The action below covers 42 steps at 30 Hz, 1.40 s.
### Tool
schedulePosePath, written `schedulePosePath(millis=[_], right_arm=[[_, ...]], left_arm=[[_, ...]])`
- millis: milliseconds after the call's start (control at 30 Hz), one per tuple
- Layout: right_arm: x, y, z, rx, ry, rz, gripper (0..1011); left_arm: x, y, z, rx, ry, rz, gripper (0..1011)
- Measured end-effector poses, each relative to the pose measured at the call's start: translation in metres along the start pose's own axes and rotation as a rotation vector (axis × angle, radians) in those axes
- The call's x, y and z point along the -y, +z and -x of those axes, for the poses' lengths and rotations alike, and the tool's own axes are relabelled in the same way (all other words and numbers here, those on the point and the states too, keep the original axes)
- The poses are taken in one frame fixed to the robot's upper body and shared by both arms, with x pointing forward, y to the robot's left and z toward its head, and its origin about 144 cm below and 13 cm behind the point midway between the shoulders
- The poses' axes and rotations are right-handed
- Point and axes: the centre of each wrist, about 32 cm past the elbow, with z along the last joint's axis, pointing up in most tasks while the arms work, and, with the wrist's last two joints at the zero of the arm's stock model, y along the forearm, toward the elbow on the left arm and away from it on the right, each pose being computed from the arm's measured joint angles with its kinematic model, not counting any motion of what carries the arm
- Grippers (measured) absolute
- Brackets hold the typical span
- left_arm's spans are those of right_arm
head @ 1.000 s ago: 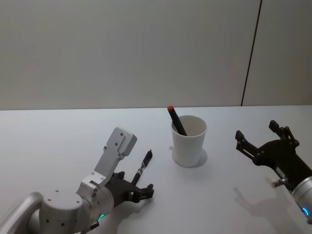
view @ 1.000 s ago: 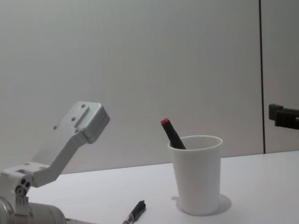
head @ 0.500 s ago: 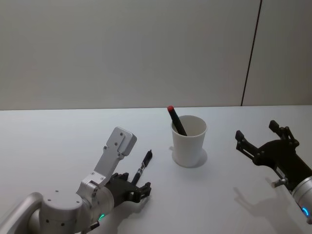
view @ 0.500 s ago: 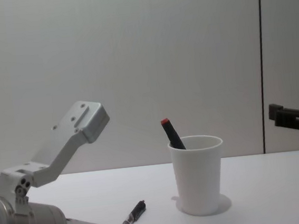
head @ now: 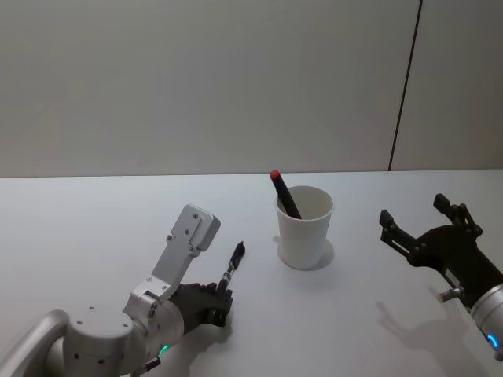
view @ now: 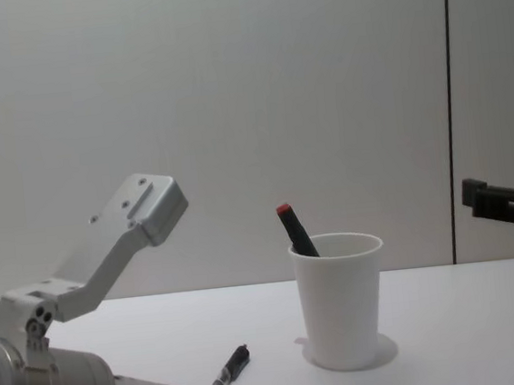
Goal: Place the pen into the pen holder.
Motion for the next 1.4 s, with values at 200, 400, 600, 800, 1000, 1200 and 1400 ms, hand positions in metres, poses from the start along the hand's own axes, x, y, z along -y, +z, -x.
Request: schedulePosePath(millis=[200,400,600,800,1000,1200,1400], right_arm=[[0.0,0.0,0.0,0.0,0.0,0.0,1002],[0.0,0.0,0.0,0.0,0.0,0.0,1002],[0.0,0.0,0.0,0.0,0.0,0.0,1002],[0.0,0.0,0.0,0.0,0.0,0.0,1002],[0.0,0.0,0.0,0.0,0.0,0.0,1002],[0.0,0.0,0.0,0.0,0.0,0.0,1002],[0.0,0.0,0.0,0.0,0.0,0.0,1002]], left_arm=[[0.0,0.0,0.0,0.0,0.0,0.0,118],[0.0,0.0,0.0,0.0,0.0,0.0,105],[0.0,0.0,0.0,0.0,0.0,0.0,105],[-0.001,-0.001,0.0,-0.004,0.005,0.014,104],[-0.004,-0.004,-0.001,-0.028,0.037,0.075,105],[-0.011,-0.008,-0.003,-0.051,0.075,0.152,105],[-0.017,-0.011,-0.005,-0.069,0.113,0.228,105]])
